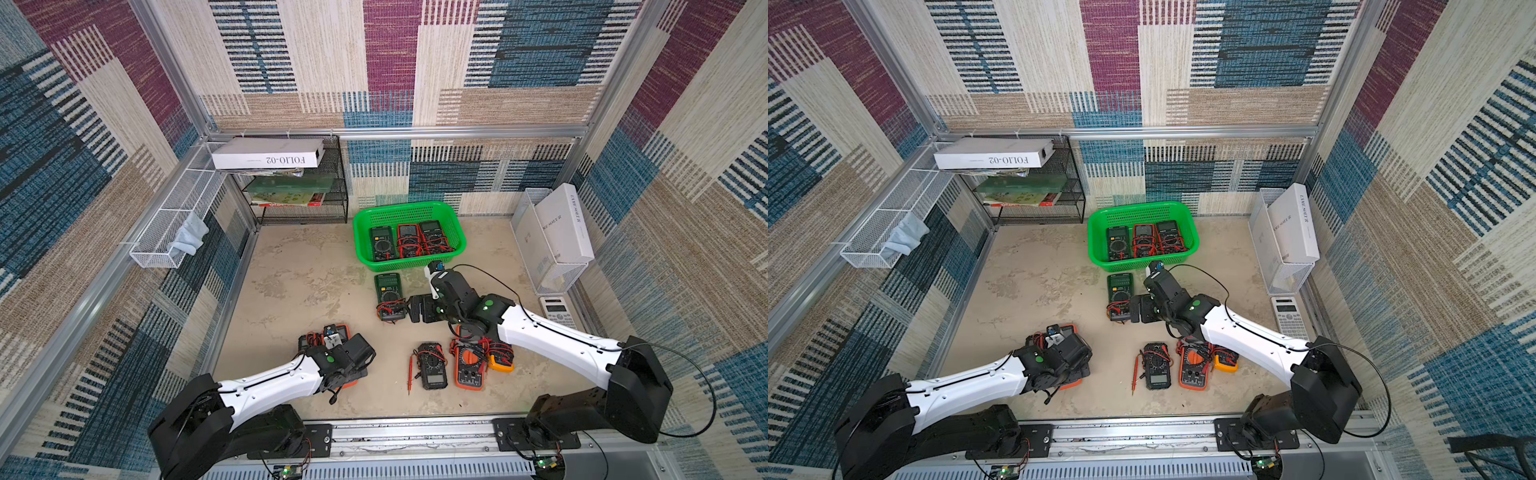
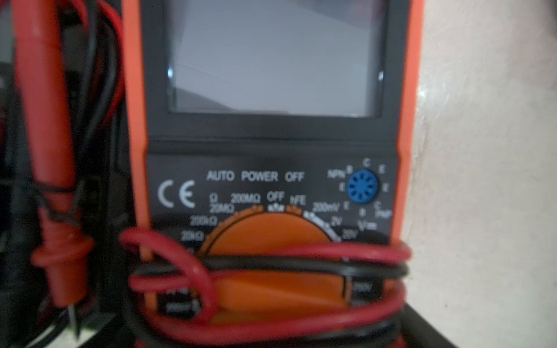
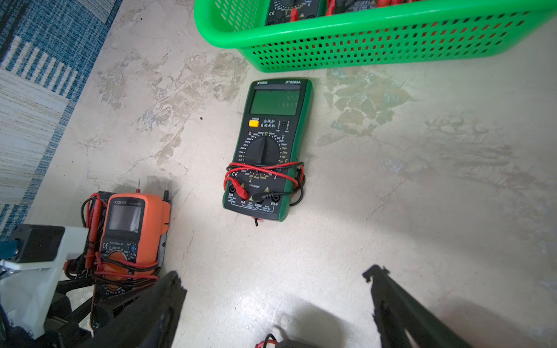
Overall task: Put the multimeter into the basket
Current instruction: Pick up the multimeter from the center of the board.
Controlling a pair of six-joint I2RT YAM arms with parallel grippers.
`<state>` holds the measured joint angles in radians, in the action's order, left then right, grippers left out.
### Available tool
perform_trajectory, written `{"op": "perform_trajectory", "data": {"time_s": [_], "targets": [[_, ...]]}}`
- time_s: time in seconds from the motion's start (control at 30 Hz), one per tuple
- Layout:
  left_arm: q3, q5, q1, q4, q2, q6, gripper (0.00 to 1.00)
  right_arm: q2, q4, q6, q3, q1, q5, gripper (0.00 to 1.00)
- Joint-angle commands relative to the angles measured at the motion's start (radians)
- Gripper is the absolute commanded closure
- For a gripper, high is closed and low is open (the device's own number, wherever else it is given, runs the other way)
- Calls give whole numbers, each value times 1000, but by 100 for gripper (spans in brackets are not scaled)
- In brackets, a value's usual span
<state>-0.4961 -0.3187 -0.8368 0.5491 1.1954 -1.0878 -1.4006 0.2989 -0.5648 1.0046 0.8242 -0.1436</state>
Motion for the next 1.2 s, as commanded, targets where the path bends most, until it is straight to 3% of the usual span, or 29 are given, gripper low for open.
{"op": "perform_trajectory", "data": {"time_s": [0.0,0.27,0.43,0.7,1.17], "targets": [[10,26,1,-49,26,15,13,-5,32,-11,14,1,-21,0],[7,26,2,-59,56,34,33,-9,51,-6,27,-4,-28,0],[-16,33,1,-30,55,45,63,-12,49,14,34,-14,-24,0],[-97,46,1,46,23,88,98,-3,23,19,9,-49,-9,1],[-265,-11,2,150,-54,166,100,11,12,42,19,-111,10,0]]}}
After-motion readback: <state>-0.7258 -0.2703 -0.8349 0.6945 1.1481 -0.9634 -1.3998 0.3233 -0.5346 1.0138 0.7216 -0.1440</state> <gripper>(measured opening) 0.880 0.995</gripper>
